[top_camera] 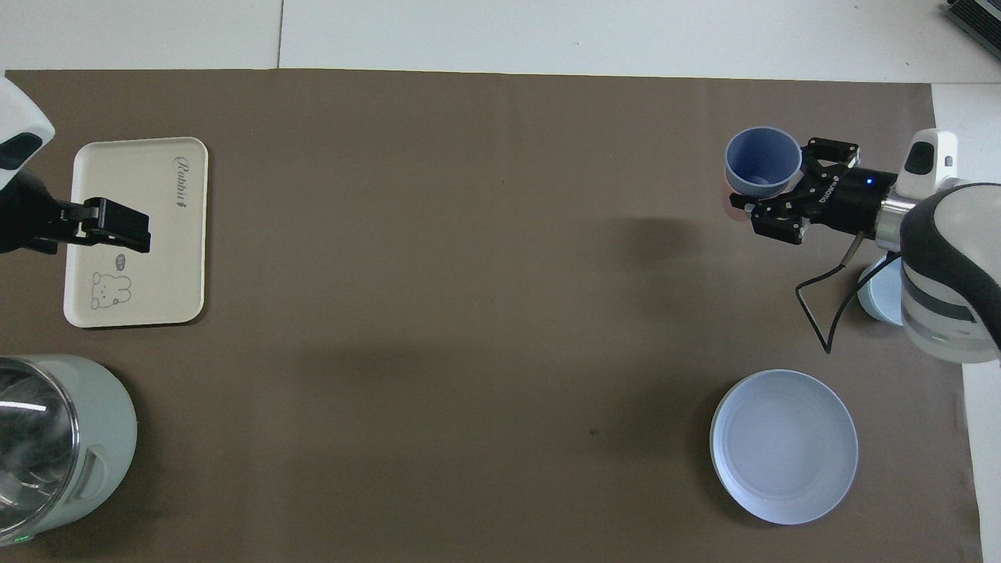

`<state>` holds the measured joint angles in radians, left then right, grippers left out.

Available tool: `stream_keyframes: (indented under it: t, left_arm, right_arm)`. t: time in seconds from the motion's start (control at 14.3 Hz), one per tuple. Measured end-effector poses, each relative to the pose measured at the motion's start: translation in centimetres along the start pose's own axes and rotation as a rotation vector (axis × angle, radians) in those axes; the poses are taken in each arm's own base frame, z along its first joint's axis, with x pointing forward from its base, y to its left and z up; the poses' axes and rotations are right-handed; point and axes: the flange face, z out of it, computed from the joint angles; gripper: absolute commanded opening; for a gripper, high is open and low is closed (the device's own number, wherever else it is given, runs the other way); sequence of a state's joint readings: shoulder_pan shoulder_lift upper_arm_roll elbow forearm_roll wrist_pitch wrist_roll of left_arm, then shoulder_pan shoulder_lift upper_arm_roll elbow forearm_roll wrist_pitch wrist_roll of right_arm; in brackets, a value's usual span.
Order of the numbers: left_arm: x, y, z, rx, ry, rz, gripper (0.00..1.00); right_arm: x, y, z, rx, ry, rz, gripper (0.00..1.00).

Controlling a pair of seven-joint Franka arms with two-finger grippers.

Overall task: Place cup on tray
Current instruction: 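Lift the cups with the right gripper while the left gripper reaches over, then grasp the blue cup with the left gripper while the right gripper holds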

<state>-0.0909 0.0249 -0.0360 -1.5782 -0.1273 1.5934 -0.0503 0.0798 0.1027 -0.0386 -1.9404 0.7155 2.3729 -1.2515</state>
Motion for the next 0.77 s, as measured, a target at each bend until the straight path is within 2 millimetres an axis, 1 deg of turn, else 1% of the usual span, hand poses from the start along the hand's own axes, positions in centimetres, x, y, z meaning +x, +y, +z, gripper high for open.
stream_keyframes:
  t: [0.07,0.14,0.21,0.28,0.35,0.42,0.56,0.7,0.77]
  left_arm:
    - [-0.1,1.9,0.3,-0.055,-0.004,0.008,0.96]
    - [0.0,4.1,0.7,-0.111,-0.005,-0.011,0.96]
    - [0.2,7.0,1.5,-0.179,0.0,-0.054,0.95]
    - [0.6,10.1,2.4,-0.239,0.003,-0.099,0.92]
    - [1.0,13.1,3.7,-0.294,-0.002,-0.149,0.92]
    - [1.4,15.9,4.9,-0.354,-0.008,-0.206,0.92]
    - [2.3,20.3,7.2,-0.46,-0.004,-0.317,0.9]
    - [2.8,24.0,8.9,-0.531,0.033,-0.418,0.85]
    - [2.7,25.8,9.4,-0.562,0.047,-0.46,0.82]
  right_arm:
    - [1.9,-1.5,0.2,-0.007,-0.039,0.005,0.0]
    - [3.8,-3.1,0.6,-0.011,-0.073,0.007,0.0]
    - [5.7,-4.9,1.0,-0.022,-0.107,0.007,0.0]
    - [7.5,-6.8,1.5,-0.036,-0.134,0.002,0.0]
    - [9.0,-8.5,2.0,-0.047,-0.157,-0.008,0.0]
    - [10.0,-10.1,2.5,-0.054,-0.178,-0.023,0.0]
    - [11.3,-12.2,3.0,-0.049,-0.224,-0.075,0.0]
    - [12.3,-13.2,2.7,-0.048,-0.276,-0.123,0.0]
    - [12.7,-13.6,2.5,-0.055,-0.296,-0.138,0.0]
